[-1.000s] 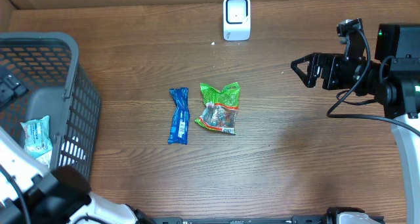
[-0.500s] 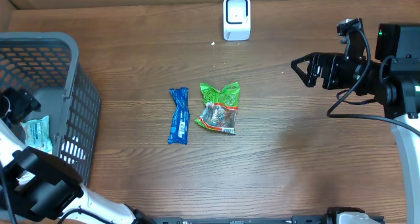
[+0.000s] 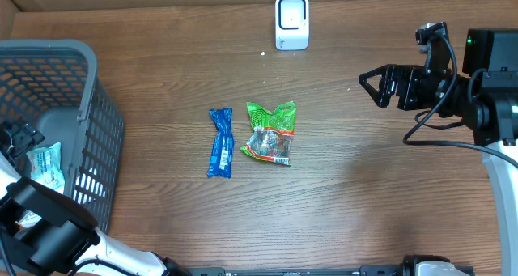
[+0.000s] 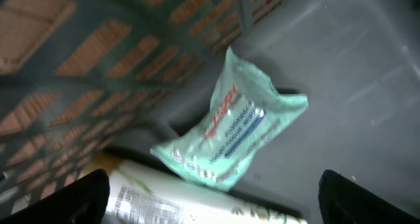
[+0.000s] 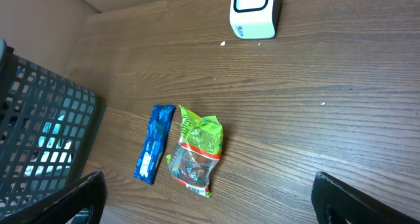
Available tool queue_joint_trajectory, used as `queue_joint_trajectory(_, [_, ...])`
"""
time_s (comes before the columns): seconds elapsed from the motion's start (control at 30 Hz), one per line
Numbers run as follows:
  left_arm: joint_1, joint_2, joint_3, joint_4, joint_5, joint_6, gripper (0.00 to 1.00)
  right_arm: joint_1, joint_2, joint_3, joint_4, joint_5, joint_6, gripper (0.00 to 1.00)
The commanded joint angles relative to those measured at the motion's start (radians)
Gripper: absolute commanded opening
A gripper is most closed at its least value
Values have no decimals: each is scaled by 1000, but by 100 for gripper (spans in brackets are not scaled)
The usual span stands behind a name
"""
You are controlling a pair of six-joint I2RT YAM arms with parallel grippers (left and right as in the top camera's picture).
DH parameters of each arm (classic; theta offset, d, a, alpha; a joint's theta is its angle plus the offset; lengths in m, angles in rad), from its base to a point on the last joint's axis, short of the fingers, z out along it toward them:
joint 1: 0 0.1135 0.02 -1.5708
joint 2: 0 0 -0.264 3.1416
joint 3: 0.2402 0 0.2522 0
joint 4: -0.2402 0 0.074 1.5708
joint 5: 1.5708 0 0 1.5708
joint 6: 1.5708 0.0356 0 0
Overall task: Scan the item barcode
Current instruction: 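Reach the left gripper into the basket and grasp the mint wet-wipes pack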
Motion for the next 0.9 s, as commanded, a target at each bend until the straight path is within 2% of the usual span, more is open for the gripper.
queue_joint_trajectory(0.0, [-19, -5, -57, 33, -13, 79, 90, -2, -3, 27, 3, 2, -2, 100])
queue_joint_trajectory(0.13, [-22, -5, -124, 58, -14, 96, 77, -2, -3, 27, 3, 2, -2, 100])
queue_joint_trajectory(0.2, [-21, -5, -163, 77, -15, 97, 76, -2, -2, 27, 7, 2, -2, 100])
queue_joint_trajectory(0.37, [-21, -5, -249, 141, -61, 96, 79, -2, 1, 27, 22, 2, -2, 100])
queue_joint_trajectory(0.73, [-21, -5, -358, 308, -64, 97, 87, -2, 3, 27, 21, 2, -1, 100])
queue_joint_trajectory(0.8, [-21, -5, -377, 330, -64, 97, 84, -2, 3, 26, 21, 2, -1, 100])
queue_joint_trajectory(0.83, [-21, -5, -381, 335, -64, 97, 79, -2, 3, 27, 21, 2, -1, 100])
queue_joint_trajectory(0.87, [-21, -5, -381, 340, -64, 97, 69, -2, 3, 27, 21, 2, -1, 100])
